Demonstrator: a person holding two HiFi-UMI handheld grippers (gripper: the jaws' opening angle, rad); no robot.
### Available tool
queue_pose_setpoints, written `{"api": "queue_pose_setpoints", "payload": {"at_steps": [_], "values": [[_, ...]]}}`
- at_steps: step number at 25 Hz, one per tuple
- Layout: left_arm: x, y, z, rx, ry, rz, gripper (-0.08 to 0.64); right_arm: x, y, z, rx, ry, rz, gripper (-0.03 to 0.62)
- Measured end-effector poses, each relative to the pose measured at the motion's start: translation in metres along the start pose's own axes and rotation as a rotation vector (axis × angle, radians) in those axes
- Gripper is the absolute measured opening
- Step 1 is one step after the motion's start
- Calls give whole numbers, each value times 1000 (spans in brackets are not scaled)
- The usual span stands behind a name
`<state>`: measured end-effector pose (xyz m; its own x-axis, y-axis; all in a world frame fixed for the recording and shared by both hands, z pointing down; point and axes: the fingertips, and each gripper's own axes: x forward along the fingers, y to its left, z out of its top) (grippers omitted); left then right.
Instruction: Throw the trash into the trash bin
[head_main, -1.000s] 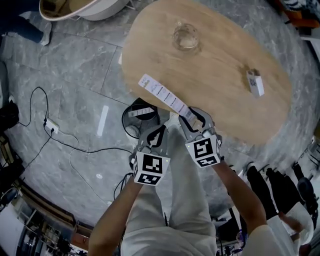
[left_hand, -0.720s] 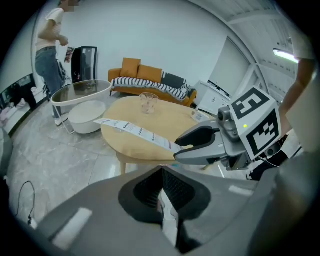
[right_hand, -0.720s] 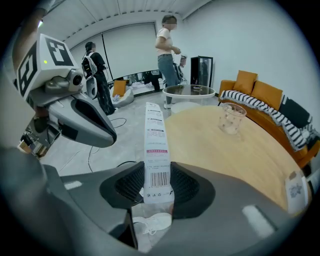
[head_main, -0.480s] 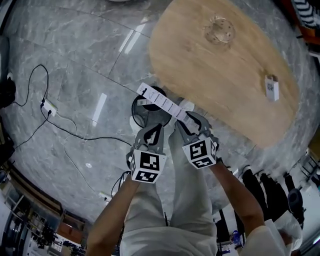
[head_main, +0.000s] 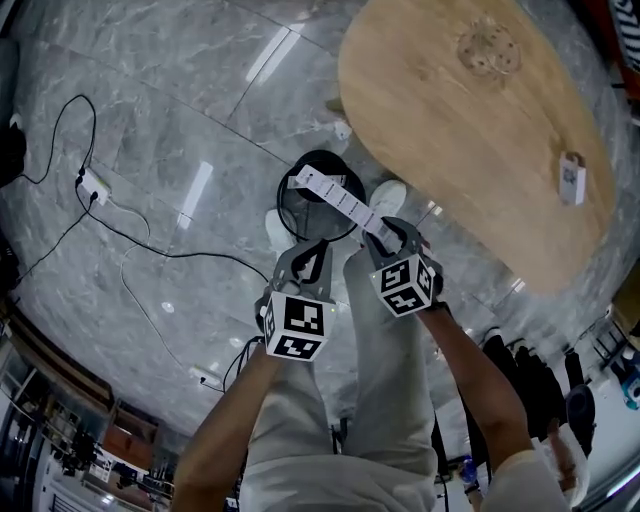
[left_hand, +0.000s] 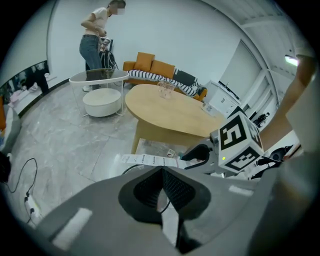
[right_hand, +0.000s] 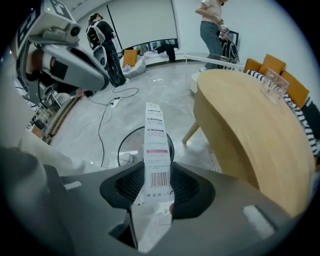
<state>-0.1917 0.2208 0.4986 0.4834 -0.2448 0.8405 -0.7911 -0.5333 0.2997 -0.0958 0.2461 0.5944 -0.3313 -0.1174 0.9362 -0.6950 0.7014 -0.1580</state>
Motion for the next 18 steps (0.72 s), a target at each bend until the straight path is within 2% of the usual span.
{"api": "queue_pose_setpoints", "payload": {"at_steps": [5, 8, 11, 14, 18], "values": [[2, 3, -15, -12, 3, -6, 0, 38, 7, -27, -4, 124, 40, 187], [3, 6, -25, -20, 12, -8, 0, 57, 8, -43, -38, 198, 40, 187], [4, 8, -36, -24, 20, -11, 0, 75, 5, -55, -25, 267, 29, 187], [6, 10, -45, -30, 23, -12, 0, 90, 1, -56, -4, 317, 21, 189], [5, 12, -53, -38, 26, -14, 0, 103, 3, -46, 9, 335, 22, 190]]}}
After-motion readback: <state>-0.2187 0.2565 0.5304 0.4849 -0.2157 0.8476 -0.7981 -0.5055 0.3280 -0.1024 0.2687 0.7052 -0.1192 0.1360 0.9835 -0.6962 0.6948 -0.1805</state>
